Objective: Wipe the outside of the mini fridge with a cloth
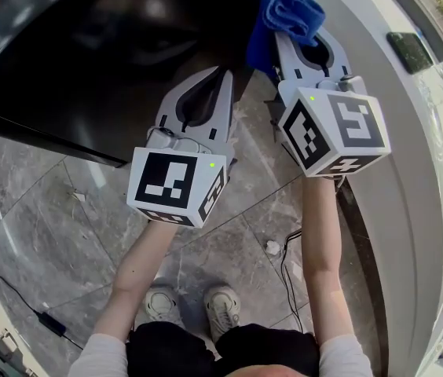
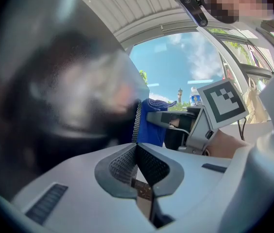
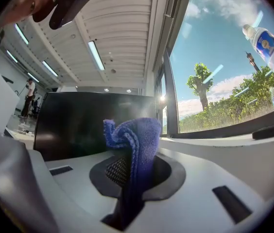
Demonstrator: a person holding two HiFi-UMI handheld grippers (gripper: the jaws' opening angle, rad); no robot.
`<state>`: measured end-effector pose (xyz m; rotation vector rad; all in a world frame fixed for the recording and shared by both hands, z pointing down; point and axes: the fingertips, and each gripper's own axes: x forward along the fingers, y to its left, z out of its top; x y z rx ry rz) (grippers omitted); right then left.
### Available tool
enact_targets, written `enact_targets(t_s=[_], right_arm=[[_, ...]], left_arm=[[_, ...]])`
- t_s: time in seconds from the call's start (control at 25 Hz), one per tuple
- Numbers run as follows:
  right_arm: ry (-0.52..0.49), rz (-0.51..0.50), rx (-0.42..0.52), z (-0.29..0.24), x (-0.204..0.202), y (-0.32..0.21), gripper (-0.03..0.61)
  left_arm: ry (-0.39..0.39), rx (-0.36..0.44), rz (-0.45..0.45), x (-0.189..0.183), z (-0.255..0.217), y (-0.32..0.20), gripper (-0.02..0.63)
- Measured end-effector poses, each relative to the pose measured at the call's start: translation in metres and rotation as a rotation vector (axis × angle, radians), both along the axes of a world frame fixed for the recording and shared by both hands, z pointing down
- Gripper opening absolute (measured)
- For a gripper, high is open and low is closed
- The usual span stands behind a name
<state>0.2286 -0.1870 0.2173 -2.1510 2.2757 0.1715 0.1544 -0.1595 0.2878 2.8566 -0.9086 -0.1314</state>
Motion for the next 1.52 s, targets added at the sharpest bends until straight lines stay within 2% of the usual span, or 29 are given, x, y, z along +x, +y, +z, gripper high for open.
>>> enact_targets(t_s=[0.36,0.72,1.36,1.52], right_arm=[[-0.038,-0.005,0.007,-0.001,0.014,-0.002,0.052],[-0.022,0.045,0.003,0.003,0.025,-0.003,0.052],[-0.024,0.102,-0.011,0.005,0.031,-0.004,0.052],[-0.080,0.119,-0.012,0.013,0.022,0.009,0.052]], left_arm=[[-0.019,0.005,-0.021,-0.002,0.006,-0.007,0.005],[-0.037,0.029,-0.024,-0.001,0.005,-0.006,0.005],[-0.029,-0.013,-0.057,-0.024,0.008,-0.010,0.005],[-0.010,-0.046,-0.077,-0.038,0.012,-0.005,0.005]])
